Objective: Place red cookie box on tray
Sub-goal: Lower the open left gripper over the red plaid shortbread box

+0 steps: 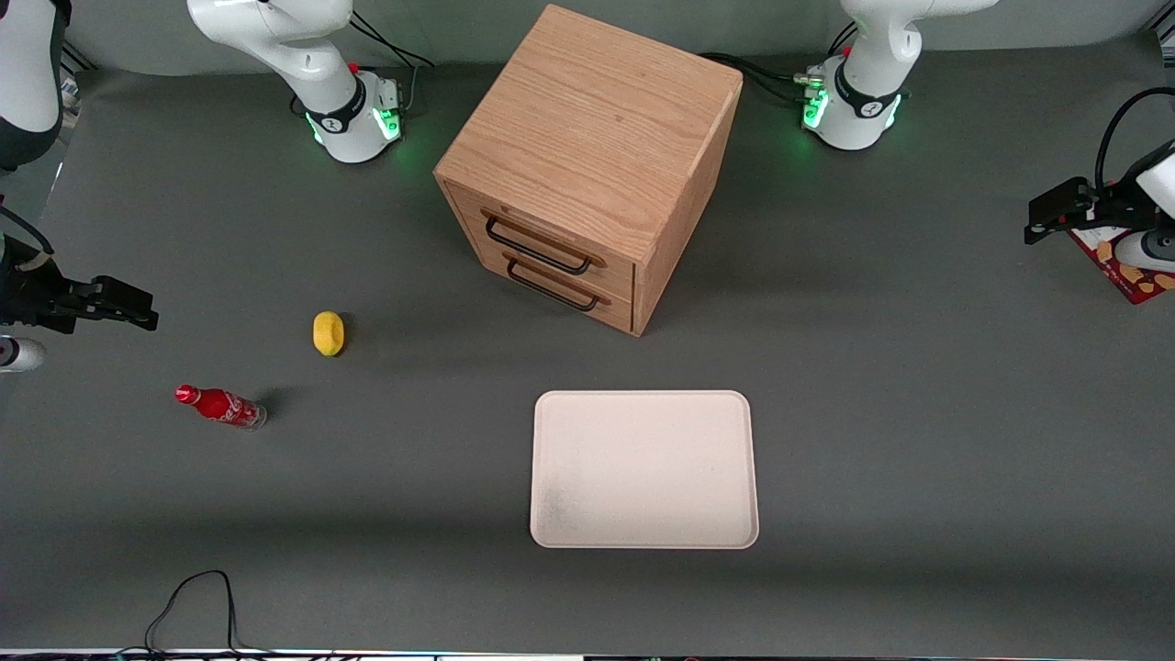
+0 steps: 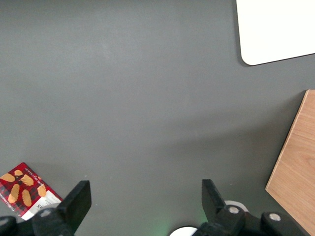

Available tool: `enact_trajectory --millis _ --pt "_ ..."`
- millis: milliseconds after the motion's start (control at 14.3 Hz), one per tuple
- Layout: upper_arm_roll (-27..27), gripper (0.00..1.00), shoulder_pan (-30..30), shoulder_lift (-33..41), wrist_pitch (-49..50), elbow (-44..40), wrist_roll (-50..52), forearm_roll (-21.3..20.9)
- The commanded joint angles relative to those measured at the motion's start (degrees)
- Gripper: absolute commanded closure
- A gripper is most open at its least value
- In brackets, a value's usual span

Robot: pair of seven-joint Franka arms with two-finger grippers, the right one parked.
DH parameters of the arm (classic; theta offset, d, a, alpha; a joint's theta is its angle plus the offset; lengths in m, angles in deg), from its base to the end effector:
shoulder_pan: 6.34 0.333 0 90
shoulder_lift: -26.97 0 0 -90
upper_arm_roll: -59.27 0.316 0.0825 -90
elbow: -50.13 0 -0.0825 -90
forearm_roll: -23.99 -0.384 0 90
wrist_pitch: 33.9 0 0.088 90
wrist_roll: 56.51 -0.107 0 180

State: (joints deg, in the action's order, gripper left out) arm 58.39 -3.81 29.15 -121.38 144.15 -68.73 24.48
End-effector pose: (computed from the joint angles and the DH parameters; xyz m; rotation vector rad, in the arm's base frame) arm 0.5363 0.0143 0.6087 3.1090 -0.2876 -0.1165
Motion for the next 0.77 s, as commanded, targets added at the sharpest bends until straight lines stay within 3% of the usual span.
enact_trajectory --millis 0,140,350,560,700 --pt "1.06 0.0 -1.13 -0.77 1.52 -1.91 1.23 0.74" --pt "1.41 0.0 -0.78 -1.38 1.26 -1.91 0.01 -0.04" --pt "7.37 0.0 -0.69 -2.61 3.18 -1.03 0.79 -0.66" --pt "14.31 0.0 -0.69 -2.88 2.06 1.25 1.23 -7.41" --pt "19.49 0.0 -0.51 -3.06 -1.53 4.05 0.1 -8.92"
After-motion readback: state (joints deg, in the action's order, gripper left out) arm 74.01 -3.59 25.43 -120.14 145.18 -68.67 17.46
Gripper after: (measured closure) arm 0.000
